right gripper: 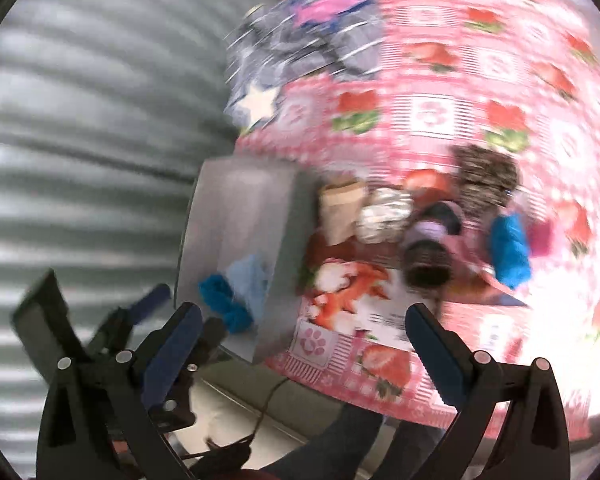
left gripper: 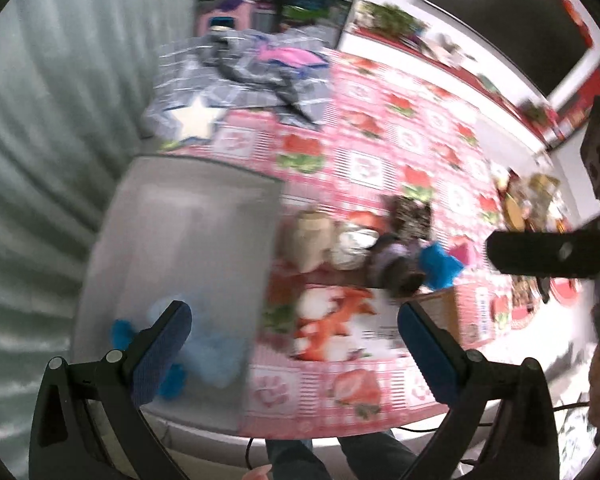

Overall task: Organize soft objects
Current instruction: 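Move both grippers back toward the leopard scrunchie and pink sponge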

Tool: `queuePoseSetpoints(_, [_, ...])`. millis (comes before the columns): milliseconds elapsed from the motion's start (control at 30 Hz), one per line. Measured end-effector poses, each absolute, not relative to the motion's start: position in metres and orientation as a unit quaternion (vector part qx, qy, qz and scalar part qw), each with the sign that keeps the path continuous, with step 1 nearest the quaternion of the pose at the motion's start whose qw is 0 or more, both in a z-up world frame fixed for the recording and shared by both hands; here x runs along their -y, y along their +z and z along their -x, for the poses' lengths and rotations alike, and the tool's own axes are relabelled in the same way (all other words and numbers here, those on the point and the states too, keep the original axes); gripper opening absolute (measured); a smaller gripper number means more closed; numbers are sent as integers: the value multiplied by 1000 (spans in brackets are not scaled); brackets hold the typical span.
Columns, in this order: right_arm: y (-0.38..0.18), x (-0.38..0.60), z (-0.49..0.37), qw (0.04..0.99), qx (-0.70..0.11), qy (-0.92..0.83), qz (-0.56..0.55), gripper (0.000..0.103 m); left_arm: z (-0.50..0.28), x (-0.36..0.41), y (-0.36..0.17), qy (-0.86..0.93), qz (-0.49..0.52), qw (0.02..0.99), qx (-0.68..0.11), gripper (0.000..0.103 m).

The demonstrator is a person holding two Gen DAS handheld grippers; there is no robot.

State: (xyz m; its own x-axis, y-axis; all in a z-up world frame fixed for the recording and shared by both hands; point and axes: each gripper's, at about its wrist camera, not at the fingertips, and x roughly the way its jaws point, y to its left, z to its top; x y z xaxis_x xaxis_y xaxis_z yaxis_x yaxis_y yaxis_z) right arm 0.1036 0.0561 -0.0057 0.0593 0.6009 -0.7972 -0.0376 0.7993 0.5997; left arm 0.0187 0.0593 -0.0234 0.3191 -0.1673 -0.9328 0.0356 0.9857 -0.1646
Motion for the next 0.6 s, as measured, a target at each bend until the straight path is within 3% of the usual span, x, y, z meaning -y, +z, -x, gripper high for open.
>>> queuePoseSetpoints(267, [-32,72,-115,709,-640,99,-279,102,-60,13,-45,-99,-1,784,-613,103])
queuePoseSetpoints(600, [-152,142,-134,673,-696,-2,-251,102,-126,81,-86,-111,-91,740,-658,103])
